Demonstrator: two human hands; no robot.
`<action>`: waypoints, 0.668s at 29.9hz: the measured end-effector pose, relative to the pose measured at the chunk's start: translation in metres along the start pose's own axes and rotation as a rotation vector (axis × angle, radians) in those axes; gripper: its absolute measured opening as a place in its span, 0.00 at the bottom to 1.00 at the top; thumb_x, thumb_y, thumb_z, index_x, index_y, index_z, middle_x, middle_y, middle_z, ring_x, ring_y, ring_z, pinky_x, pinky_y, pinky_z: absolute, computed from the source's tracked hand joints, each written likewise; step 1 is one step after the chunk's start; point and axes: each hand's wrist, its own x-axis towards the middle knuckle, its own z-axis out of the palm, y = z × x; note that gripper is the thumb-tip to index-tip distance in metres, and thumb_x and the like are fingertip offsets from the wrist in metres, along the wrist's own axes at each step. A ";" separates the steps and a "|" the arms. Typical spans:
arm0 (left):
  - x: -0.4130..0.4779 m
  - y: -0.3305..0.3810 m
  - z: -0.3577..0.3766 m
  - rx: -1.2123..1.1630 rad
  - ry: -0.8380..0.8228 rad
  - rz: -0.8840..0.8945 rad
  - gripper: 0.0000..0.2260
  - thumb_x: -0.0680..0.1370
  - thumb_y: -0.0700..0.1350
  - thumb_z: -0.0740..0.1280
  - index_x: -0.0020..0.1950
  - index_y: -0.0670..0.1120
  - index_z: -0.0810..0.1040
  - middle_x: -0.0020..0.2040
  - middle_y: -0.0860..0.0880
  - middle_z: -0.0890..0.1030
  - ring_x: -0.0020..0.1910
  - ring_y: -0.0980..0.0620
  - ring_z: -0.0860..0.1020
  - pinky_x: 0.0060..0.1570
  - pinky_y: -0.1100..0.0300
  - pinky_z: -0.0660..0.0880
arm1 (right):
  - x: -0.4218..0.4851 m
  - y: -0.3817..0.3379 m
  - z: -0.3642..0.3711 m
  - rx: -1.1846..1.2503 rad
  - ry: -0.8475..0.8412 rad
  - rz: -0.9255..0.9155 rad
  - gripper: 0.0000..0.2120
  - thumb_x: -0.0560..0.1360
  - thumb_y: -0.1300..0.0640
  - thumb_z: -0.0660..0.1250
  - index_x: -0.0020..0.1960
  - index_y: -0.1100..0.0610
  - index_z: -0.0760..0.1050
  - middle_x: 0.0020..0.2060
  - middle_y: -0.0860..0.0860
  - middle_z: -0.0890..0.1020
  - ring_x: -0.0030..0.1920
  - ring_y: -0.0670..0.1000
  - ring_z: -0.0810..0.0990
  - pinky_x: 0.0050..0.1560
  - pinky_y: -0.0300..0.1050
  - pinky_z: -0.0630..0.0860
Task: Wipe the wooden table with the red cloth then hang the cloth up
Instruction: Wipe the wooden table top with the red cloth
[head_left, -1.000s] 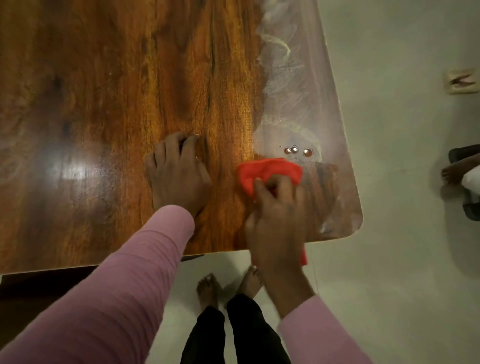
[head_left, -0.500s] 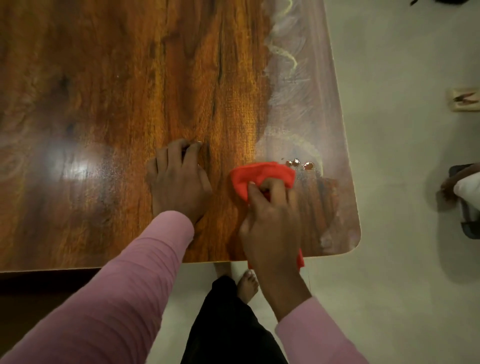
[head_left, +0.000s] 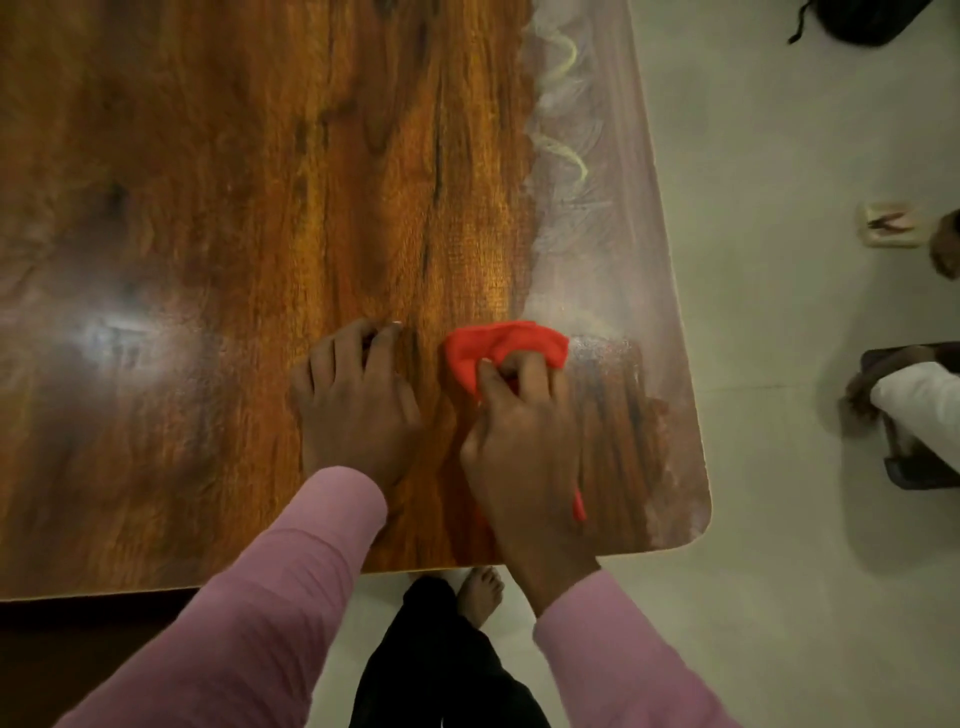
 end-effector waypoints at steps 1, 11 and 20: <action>-0.001 0.000 -0.001 -0.006 -0.009 0.002 0.20 0.73 0.44 0.58 0.64 0.45 0.76 0.61 0.43 0.75 0.59 0.40 0.71 0.58 0.42 0.67 | 0.000 0.003 -0.002 -0.007 -0.032 -0.055 0.19 0.70 0.60 0.63 0.61 0.58 0.78 0.54 0.55 0.77 0.52 0.57 0.73 0.48 0.48 0.74; 0.055 0.005 -0.009 -0.060 -0.063 -0.013 0.19 0.74 0.47 0.55 0.59 0.47 0.78 0.60 0.44 0.76 0.59 0.41 0.71 0.60 0.44 0.63 | 0.053 0.009 -0.006 -0.073 0.061 0.201 0.19 0.71 0.61 0.62 0.61 0.55 0.78 0.55 0.55 0.75 0.56 0.56 0.68 0.56 0.50 0.69; 0.149 0.010 0.009 -0.014 -0.042 0.068 0.18 0.75 0.46 0.59 0.64 0.47 0.74 0.64 0.44 0.73 0.62 0.41 0.69 0.60 0.45 0.63 | 0.102 0.034 -0.014 -0.050 0.088 0.265 0.16 0.73 0.62 0.62 0.59 0.56 0.79 0.55 0.56 0.74 0.56 0.60 0.72 0.54 0.53 0.72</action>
